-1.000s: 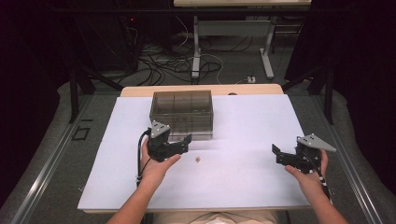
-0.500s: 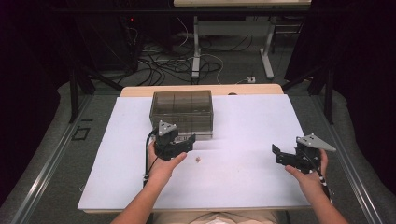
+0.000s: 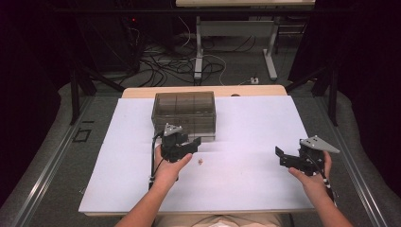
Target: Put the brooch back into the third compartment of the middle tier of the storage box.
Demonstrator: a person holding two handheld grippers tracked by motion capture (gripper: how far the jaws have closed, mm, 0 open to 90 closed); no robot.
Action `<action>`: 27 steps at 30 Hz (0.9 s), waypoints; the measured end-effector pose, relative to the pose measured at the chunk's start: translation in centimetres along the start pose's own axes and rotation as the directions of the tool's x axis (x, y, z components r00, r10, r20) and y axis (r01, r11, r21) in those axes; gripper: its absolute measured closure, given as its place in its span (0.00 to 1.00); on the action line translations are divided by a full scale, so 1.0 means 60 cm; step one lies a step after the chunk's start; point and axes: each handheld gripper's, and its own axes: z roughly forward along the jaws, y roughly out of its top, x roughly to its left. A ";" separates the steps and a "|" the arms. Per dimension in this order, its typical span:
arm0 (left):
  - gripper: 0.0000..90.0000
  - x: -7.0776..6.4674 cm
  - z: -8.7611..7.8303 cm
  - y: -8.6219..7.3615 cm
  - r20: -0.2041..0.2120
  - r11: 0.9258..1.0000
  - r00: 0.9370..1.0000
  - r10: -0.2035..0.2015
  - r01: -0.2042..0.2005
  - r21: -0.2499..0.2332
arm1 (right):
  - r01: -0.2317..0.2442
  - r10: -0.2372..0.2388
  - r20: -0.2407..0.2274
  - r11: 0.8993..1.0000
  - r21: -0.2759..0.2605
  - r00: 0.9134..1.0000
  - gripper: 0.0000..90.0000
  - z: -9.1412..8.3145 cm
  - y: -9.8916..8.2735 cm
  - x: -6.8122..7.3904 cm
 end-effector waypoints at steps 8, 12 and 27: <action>0.51 -0.004 0.009 -0.003 0.008 1.000 1.000 -0.011 0.010 0.030 | 0.005 -0.005 0.004 1.000 0.007 1.000 0.06 0.001 -0.001 -0.001; 0.52 -0.004 0.014 -0.005 0.003 0.998 1.000 -0.022 0.021 0.057 | 0.004 -0.004 -0.004 1.000 0.013 1.000 0.06 0.001 -0.001 -0.002; 0.57 0.004 0.031 -0.021 0.016 0.982 0.998 -0.061 0.058 0.178 | 0.007 -0.006 -0.018 1.000 0.022 1.000 0.07 0.004 -0.003 -0.002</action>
